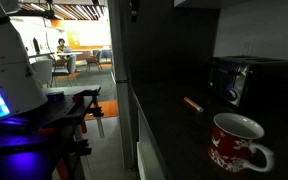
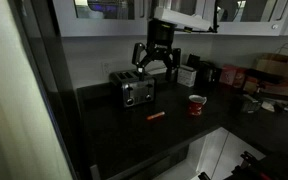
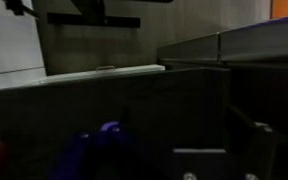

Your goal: Move the marker to the edge

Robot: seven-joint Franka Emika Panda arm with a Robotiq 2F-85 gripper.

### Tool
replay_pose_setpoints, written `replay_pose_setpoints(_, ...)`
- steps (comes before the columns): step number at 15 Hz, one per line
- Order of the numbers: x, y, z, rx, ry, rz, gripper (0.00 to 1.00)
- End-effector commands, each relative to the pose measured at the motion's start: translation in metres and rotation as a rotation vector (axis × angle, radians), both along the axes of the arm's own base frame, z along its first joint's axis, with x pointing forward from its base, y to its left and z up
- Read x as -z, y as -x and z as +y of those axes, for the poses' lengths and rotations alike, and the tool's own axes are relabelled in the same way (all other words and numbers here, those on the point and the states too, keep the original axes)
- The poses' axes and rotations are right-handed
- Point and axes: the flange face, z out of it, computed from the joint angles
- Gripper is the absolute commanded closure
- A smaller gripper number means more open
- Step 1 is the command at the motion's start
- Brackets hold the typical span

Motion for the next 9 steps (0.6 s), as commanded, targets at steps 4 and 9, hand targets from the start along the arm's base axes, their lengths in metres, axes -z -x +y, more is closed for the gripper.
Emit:
replay_pose_setpoints(4,-0.001,0.0,0.0,0.0,0.0,-0.001,0.0)
replay_pose_setpoints(9,0.011,-0.026,-0.043,0.162,0.09,-0.143,0.0)
